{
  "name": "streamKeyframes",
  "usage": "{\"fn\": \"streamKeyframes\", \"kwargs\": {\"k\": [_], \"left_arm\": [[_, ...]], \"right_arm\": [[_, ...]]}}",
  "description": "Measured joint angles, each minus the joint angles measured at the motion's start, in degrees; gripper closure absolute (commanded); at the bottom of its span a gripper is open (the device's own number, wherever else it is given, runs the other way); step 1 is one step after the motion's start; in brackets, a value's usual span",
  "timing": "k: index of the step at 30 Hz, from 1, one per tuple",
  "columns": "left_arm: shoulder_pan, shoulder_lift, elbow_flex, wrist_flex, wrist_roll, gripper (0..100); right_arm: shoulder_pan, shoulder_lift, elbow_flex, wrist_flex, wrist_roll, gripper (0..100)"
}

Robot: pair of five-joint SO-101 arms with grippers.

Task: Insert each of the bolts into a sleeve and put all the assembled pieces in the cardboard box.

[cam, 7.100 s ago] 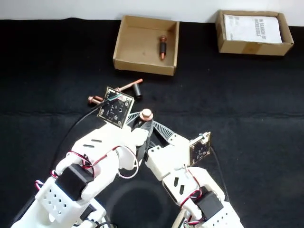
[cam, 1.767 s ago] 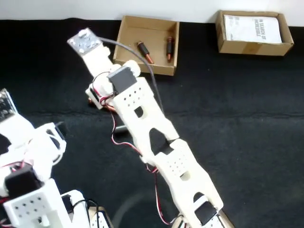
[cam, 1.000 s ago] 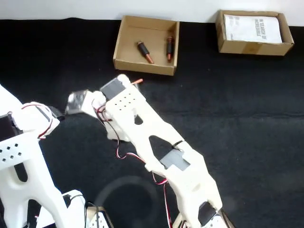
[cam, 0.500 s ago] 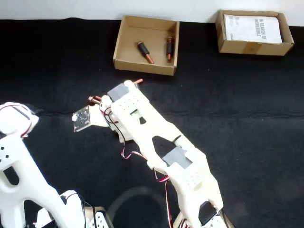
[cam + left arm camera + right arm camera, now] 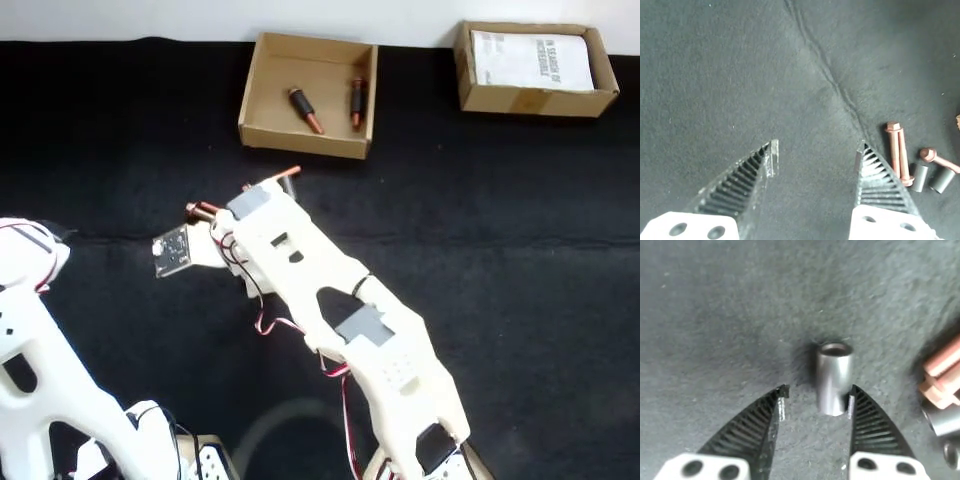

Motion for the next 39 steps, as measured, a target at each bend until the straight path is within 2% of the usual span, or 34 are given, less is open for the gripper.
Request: {"fn": "streamKeyframes", "kwargs": {"k": [7,11,18,23,27,31,39], "left_arm": [[-2.5,0.0,6.2,-4.0,0.0,75],[-4.3,0.0,6.9,-5.3,0.0,75],[-4.3,0.0,7.5,-5.1,0.0,75],[-3.7,0.0,9.0,-0.4,0.0,75],[1.0,0.0,9.1,3.1,0.0,75],[8.7,0.0,9.1,4.0,0.0,75],[21.3,0.0,9.1,2.5,6.0,74]], "right_arm": [[0.4,8.7,-10.2,0.4,2.0,84.1],[0.7,12.2,-16.4,2.1,1.1,99.8],[1.1,16.4,-26.1,3.0,-4.3,99.0],[2.2,17.1,-37.8,9.8,-7.5,99.0],[4.0,17.0,-54.5,17.3,-11.3,99.0],[5.5,16.8,-70.1,21.8,-17.9,99.0],[12.9,11.5,-73.2,22.2,-37.8,99.1]]}}
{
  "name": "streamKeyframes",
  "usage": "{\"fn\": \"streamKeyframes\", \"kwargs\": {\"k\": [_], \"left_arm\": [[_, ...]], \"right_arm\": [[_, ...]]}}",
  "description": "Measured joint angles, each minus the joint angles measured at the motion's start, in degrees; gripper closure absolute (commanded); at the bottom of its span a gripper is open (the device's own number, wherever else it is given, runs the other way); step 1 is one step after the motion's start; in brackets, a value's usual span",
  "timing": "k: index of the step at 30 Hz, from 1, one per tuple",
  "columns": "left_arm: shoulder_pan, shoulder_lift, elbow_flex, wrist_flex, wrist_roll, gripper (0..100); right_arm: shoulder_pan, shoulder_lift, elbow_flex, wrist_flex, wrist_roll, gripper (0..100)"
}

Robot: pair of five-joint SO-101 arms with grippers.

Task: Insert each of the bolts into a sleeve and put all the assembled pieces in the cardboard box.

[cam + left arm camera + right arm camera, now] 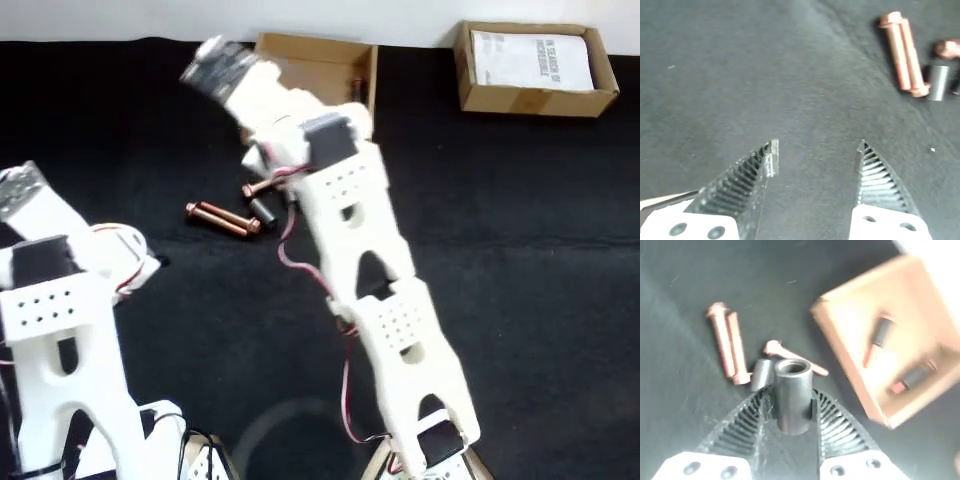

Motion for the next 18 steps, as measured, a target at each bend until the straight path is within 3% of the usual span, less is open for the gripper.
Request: {"fn": "streamKeyframes", "kwargs": {"k": [5,18], "left_arm": [[4.0,3.9,0.0,-2.5,3.0,71],[6.3,26.5,-18.5,1.8,7.6,70]], "right_arm": [[3.3,-9.0,-0.2,0.0,-7.7,99.1],[3.1,-26.9,-0.6,0.1,-12.1,99.1]]}}
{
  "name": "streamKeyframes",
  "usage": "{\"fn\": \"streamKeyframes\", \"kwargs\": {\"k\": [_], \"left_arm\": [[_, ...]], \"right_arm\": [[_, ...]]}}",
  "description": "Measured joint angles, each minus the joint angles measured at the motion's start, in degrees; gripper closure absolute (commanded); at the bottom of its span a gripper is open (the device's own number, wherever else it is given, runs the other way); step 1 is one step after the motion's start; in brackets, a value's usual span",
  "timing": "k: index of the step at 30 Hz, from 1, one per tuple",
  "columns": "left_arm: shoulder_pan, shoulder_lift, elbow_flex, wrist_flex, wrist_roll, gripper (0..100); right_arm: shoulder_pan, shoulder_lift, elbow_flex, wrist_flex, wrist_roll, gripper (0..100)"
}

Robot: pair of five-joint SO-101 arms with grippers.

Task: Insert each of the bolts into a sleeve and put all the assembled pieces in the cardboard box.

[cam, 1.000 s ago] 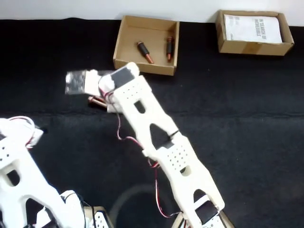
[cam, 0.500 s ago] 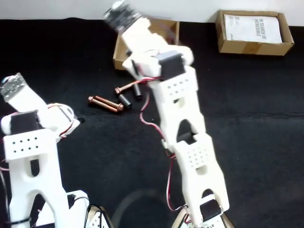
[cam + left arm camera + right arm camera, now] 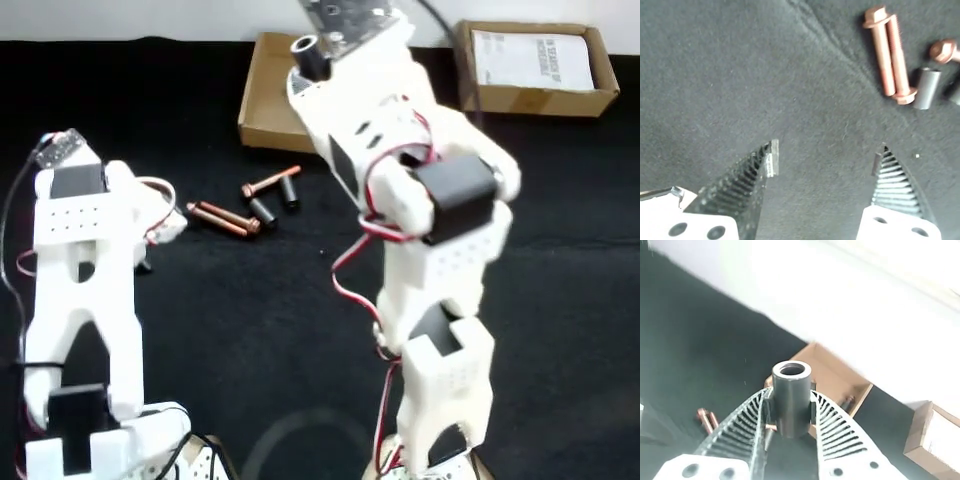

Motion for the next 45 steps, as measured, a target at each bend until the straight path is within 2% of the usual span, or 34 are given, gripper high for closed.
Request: {"fn": "streamKeyframes", "kwargs": {"k": [5,13,22,32,34,40,45], "left_arm": [[1.8,4.6,-6.2,2.0,0.6,69],[5.8,10.5,-13.2,2.4,4.0,70],[6.2,21.5,-14.9,2.4,10.5,70],[6.2,32.8,-24.4,-0.9,14.3,70],[6.2,34.6,-26.6,-0.9,14.4,71],[6.2,36.0,-28.2,-0.9,14.4,84],[6.2,36.0,-28.4,2.6,14.4,82]], "right_arm": [[-0.7,-9.4,4.4,0.0,-1.1,99.1],[-2.8,-29.7,31.6,0.0,-1.2,99.1],[1.1,-44.6,58.0,-0.2,-1.2,99.1],[2.6,-63.6,85.8,-10.1,-1.2,99.1],[2.8,-67.5,91.2,-11.9,-1.2,99.1],[2.8,-74.7,102.0,-14.9,-1.2,99.1],[2.8,-76.0,105.8,-15.3,-1.2,99.1]]}}
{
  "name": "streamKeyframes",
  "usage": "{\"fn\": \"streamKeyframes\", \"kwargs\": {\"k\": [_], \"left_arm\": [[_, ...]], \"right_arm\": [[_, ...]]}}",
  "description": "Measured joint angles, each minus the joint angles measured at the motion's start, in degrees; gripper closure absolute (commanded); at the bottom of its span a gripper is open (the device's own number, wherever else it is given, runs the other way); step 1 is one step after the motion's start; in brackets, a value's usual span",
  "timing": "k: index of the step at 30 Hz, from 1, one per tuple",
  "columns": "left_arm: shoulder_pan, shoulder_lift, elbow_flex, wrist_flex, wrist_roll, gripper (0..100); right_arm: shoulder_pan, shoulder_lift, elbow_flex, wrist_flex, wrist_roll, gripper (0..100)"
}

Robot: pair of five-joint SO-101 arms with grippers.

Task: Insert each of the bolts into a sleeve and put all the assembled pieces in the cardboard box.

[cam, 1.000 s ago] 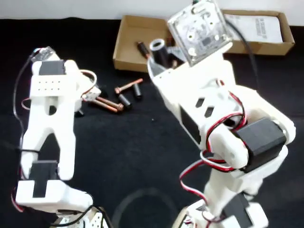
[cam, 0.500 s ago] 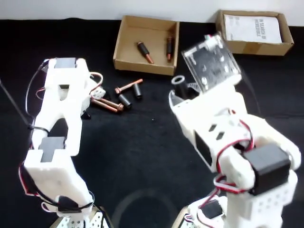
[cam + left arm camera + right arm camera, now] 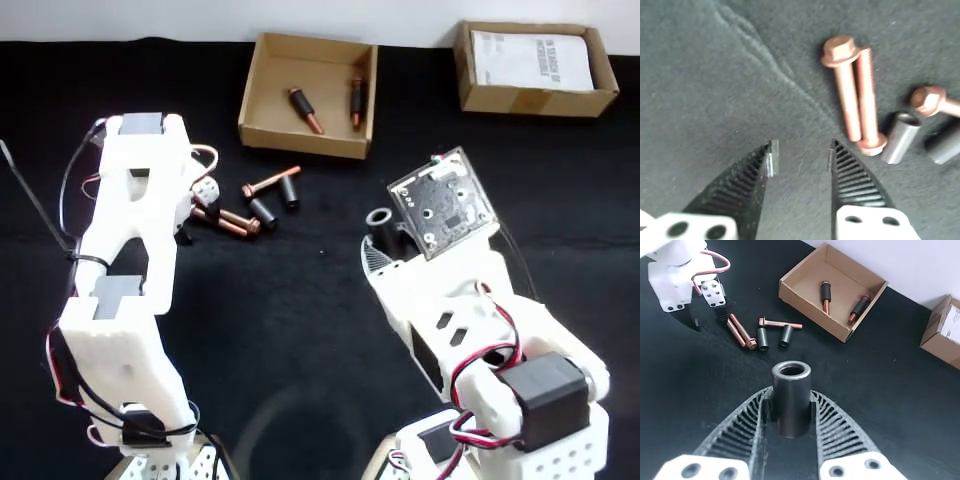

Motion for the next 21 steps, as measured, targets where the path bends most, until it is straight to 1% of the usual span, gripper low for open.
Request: {"fn": "streamKeyframes", "kwargs": {"k": [6,12,21], "left_arm": [[-0.6,0.8,-0.1,0.2,0.0,77],[-0.6,0.8,-0.2,-4.0,0.0,77],[-0.7,1.5,-0.2,-7.1,0.0,77]], "right_arm": [[0.0,0.0,0.2,0.0,0.0,99.1],[0.0,0.0,0.2,-0.6,0.0,99.1],[3.3,0.0,0.2,-1.3,0.0,99.1]]}}
